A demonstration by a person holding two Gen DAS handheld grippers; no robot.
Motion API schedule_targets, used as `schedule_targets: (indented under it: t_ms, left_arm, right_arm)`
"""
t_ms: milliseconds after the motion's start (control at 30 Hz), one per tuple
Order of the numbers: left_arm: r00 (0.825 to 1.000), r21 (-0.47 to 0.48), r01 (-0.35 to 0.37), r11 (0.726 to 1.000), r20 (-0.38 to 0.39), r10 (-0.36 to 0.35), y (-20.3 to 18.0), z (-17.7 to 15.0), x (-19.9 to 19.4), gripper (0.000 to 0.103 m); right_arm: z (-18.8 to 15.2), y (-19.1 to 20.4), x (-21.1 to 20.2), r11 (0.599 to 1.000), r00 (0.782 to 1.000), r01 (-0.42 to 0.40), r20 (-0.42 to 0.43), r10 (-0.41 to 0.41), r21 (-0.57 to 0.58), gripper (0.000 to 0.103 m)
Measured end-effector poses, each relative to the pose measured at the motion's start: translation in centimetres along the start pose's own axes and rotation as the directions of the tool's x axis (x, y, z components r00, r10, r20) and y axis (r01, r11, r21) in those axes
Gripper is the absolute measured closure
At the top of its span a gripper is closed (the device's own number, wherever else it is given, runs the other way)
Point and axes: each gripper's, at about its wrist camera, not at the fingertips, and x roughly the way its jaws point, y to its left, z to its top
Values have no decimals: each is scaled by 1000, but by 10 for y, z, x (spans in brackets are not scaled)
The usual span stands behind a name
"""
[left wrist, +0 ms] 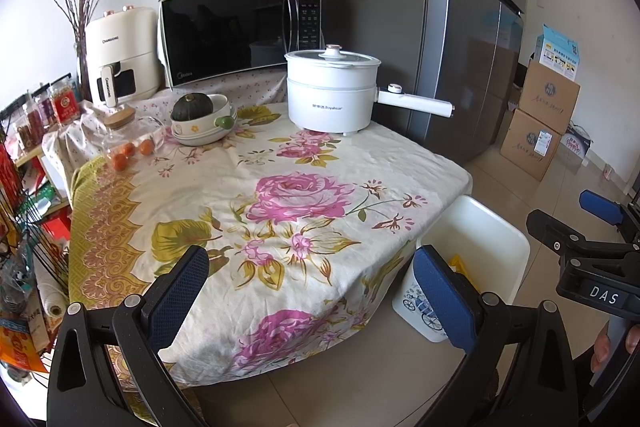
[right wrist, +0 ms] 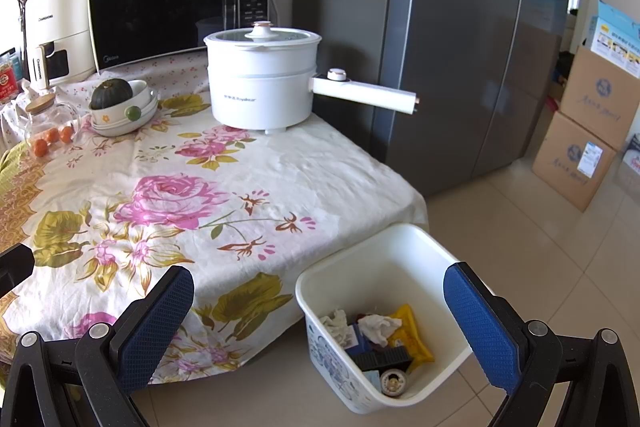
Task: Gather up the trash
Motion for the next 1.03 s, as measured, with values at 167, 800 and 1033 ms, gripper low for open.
schedule_targets:
  t_ms: [167,800,1033]
  left_arm:
    - [1000,0,0,1000,0,0,0,0,0,0]
    - [999,-15,34,999,-35,-35,1,1,5,0]
    - [997,-44,54,998,-47,-56,2,5,9,0]
  right_arm:
    - [0,0,0,1000,1000,0,-1,0,0,0]
    - [-3,-5,2,1000,1000,-2,0,2,-3,0]
    - [-2,-9,5,1000,1000,-6,-9,6,24,0]
